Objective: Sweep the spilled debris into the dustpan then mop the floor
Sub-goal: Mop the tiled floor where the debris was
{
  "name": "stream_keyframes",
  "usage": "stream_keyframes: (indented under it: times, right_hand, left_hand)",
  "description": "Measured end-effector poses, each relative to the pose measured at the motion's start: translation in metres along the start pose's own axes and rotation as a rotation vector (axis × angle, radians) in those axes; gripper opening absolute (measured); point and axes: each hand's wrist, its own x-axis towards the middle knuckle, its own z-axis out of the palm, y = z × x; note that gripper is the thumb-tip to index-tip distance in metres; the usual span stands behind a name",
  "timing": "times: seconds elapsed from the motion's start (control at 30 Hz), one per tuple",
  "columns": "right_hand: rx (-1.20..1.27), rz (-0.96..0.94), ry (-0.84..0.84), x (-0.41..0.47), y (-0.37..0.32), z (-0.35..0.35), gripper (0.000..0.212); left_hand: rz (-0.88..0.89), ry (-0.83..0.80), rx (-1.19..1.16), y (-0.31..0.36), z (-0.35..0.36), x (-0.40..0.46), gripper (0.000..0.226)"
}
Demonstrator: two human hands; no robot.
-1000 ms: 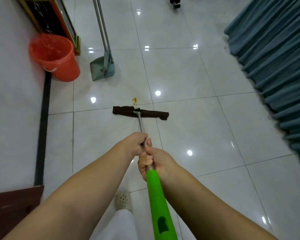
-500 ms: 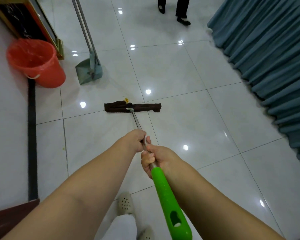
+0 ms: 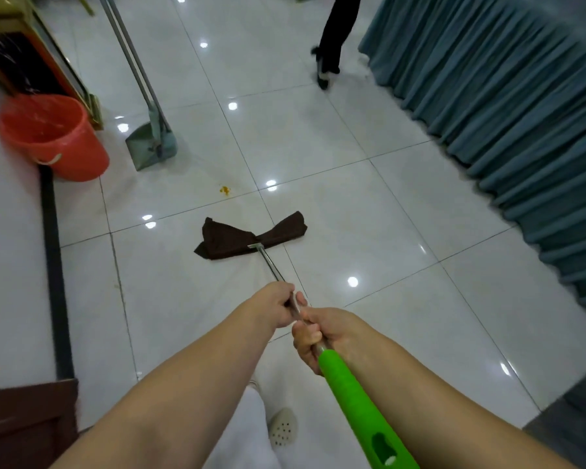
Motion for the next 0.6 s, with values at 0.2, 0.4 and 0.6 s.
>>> stream_keyframes:
  times: [0.2,0.4,0.6]
  right_hand:
    - [-0.023,-0.037,-0.006,-0.038,0.017,-0.033,0.012]
    - [-0.035,-0.003,-0.059,-0.052,0.025,-0.036,0.017]
    - [0.014,0.065,-0.086,-0.03,0.026,-0.012,0.01]
  left_hand:
    - [0.016,-0.091,-0.111,-0.047,0.006,-0.035,0.016]
    - [0.047,-0.07,-0.154,-0.052,0.003,-0.056,0.013]
    - [0.083,-0.03,-0.164,-0.027,-0.022,-0.049,0.012]
